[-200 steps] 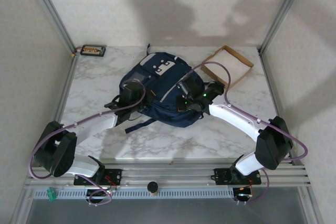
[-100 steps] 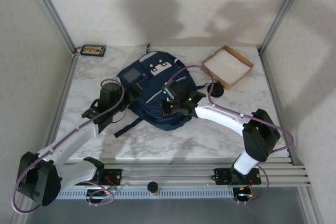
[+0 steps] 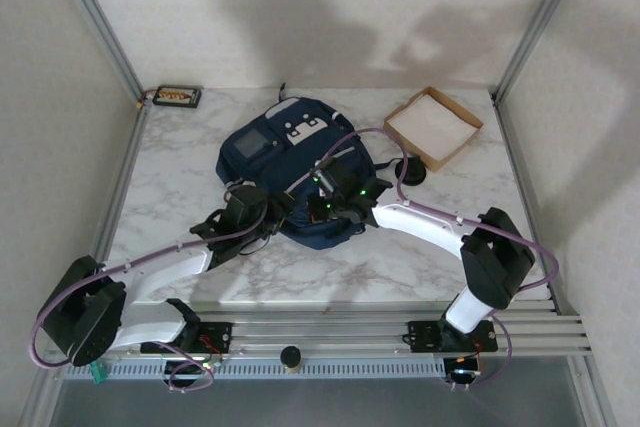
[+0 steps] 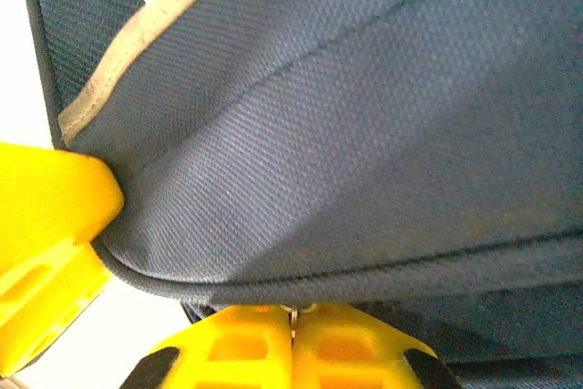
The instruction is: Pack books, pencil case, and school supplies into a backpack
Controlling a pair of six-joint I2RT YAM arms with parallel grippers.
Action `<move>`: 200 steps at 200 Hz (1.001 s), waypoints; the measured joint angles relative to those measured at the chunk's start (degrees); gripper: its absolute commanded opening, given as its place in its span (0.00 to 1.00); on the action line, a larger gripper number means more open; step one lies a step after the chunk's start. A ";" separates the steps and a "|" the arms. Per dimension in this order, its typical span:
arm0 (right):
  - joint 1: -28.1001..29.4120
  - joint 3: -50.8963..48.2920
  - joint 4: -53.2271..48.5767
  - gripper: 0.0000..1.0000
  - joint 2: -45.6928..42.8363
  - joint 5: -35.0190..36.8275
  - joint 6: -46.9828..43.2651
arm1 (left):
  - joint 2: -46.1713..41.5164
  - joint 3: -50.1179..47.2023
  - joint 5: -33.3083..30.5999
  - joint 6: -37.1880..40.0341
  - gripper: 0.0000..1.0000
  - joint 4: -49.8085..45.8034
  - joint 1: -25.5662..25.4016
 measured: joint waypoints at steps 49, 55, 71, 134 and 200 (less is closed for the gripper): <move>-0.90 -1.29 0.17 0.00 -1.62 -0.13 -0.83 | 2.75 1.70 -4.44 -2.56 0.40 1.51 -0.07; -0.96 -1.29 0.17 0.00 -1.64 -0.20 -0.94 | 3.21 1.73 -4.50 -2.97 0.38 2.16 -0.07; -1.03 -1.29 0.15 0.00 -1.64 -0.24 -1.22 | 3.93 1.95 -4.74 -3.63 0.33 2.64 -0.09; -3.67 -1.29 -0.96 0.00 -2.51 0.24 -1.99 | 4.15 4.24 -6.43 -3.43 0.00 0.17 -0.42; -9.62 1.51 -4.31 0.00 -3.54 2.43 -7.21 | -2.73 4.50 -6.47 4.13 0.00 -8.11 5.01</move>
